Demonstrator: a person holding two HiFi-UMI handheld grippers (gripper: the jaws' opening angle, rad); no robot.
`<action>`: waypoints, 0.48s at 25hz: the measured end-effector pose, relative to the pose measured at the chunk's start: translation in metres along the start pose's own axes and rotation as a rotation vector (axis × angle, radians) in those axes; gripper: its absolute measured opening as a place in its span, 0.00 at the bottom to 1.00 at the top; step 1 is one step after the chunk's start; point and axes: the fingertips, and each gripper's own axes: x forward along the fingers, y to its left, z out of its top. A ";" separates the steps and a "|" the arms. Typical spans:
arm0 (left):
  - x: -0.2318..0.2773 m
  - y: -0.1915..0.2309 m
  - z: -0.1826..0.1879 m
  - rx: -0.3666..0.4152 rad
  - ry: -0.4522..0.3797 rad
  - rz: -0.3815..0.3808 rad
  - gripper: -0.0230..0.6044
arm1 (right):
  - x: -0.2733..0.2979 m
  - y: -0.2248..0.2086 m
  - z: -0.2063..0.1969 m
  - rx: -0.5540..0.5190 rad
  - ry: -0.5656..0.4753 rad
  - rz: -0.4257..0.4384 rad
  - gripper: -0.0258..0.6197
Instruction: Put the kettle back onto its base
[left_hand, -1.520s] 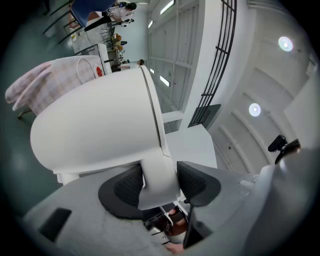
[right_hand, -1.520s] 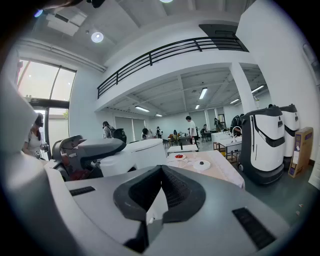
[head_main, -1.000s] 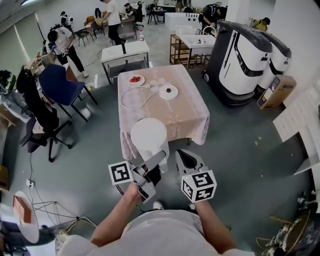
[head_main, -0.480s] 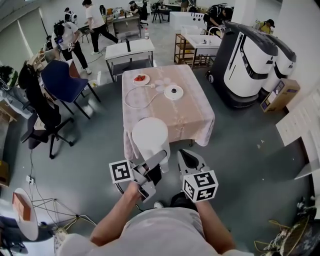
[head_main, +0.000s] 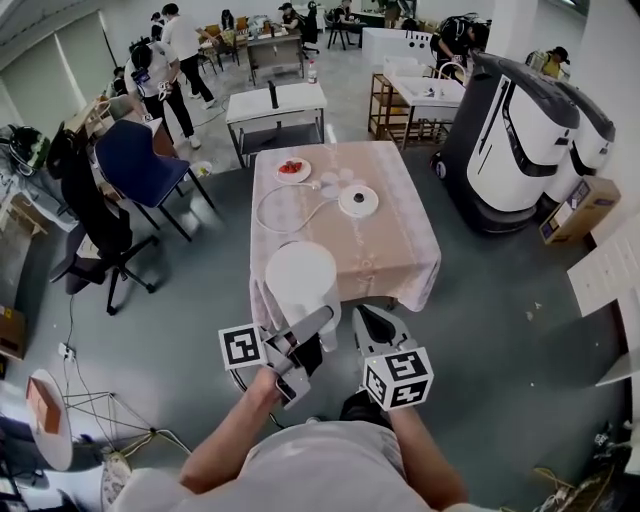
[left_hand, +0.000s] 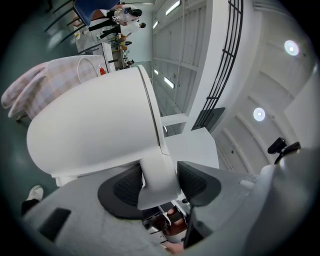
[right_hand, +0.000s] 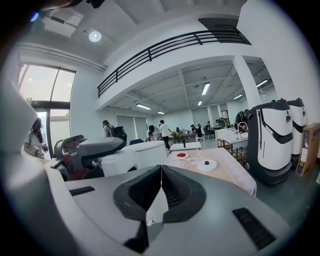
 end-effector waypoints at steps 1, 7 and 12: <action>0.007 0.001 0.003 -0.003 -0.003 -0.001 0.39 | 0.004 -0.006 0.003 0.000 0.000 0.005 0.05; 0.049 0.008 0.023 -0.003 -0.019 -0.004 0.39 | 0.028 -0.048 0.013 0.004 0.009 0.024 0.05; 0.082 0.011 0.032 0.006 -0.027 -0.011 0.40 | 0.041 -0.079 0.021 0.007 0.018 0.040 0.05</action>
